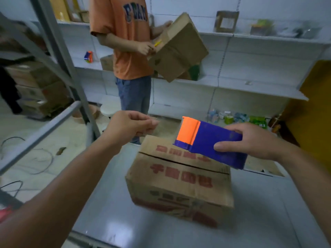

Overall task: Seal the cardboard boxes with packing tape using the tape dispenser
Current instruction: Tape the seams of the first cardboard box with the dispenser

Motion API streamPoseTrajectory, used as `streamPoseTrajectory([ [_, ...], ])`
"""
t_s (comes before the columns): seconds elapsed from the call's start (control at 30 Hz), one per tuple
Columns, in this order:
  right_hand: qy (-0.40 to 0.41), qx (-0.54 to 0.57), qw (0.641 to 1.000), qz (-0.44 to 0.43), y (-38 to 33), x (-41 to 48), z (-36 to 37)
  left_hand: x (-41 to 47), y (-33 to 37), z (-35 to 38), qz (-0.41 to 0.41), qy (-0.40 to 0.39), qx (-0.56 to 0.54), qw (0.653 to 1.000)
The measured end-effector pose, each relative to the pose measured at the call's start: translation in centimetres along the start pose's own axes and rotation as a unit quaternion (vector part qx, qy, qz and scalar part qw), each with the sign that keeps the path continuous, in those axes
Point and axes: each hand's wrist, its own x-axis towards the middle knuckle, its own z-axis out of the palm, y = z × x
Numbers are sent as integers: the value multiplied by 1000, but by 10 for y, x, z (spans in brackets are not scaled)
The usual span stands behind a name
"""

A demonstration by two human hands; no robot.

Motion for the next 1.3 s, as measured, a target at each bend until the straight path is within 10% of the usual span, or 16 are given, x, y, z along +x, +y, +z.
streamPoseTrajectory([
  [1.07, -134, -90, 969, 185, -65, 105, 68, 53, -168, -30, -260, -114, -209, 936],
  [1.3, -139, -128, 963, 190, -65, 113, 75, 34, -191, 3, -156, -15, -268, 950],
])
